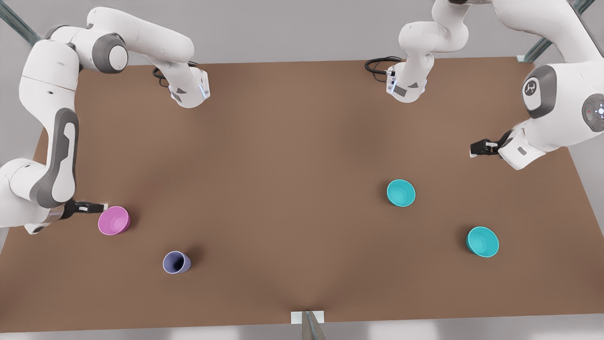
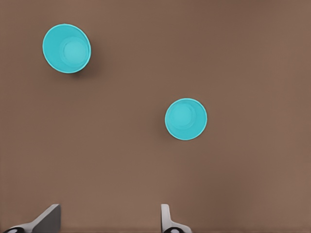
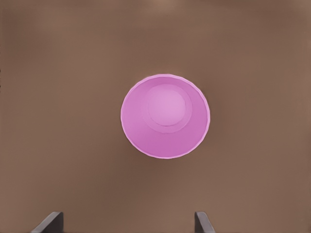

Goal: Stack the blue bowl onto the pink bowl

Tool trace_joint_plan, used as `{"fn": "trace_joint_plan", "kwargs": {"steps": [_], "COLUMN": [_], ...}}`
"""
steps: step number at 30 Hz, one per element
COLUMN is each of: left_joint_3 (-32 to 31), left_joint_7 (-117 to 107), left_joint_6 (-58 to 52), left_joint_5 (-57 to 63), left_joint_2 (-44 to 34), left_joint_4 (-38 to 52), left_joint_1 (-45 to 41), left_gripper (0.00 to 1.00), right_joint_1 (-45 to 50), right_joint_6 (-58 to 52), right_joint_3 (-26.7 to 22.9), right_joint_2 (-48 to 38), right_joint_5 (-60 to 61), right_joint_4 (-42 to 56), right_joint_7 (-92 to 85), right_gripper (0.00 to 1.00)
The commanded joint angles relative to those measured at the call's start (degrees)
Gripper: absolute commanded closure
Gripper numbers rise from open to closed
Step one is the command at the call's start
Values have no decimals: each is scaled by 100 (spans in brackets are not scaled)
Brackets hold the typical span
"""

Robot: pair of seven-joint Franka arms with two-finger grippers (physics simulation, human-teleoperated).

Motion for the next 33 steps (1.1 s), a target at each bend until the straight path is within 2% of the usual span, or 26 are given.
{"fn": "trace_joint_plan", "kwargs": {"steps": [1,8,13,18,19,20,21,24,29,33], "left_joint_3": [2,2,2,2,2,2,2,2,2,2], "left_joint_7": [117,108,117,117,117,117,117,117,125,125], "left_joint_6": [-7,-7,-7,-7,-7,-7,-7,-7,-7,-7], "left_joint_5": [10,2,2,2,2,2,2,2,2,2], "left_joint_2": [27,27,27,27,27,27,27,27,27,27], "left_joint_4": [3,3,3,3,3,3,3,3,3,3], "left_joint_1": [-23,-23,-32,-23,-23,-23,-23,-23,-23,-23], "left_gripper": [0,0,0,0,0,0,0,0,0,0], "right_joint_1": [-10,-493,-484,-519,-519,-528,-563,-660,-722,-634], "right_joint_6": [672,1006,1006,998,998,980,962,927,594,-223], "right_joint_3": [-5,12,3,3,12,12,12,38,100,487], "right_joint_2": [263,1002,1379,1433,1433,1433,1433,1433,1406,1002], "right_joint_5": [20,662,609,635,653,653,653,662,750,1119], "right_joint_4": [361,274,168,19,19,19,19,37,98,10], "right_joint_7": [-211,-229,-176,-185,-185,-247,-264,-431,-598,-519], "right_gripper": [0,0,0,2,7,28,45,77,79,79]}}
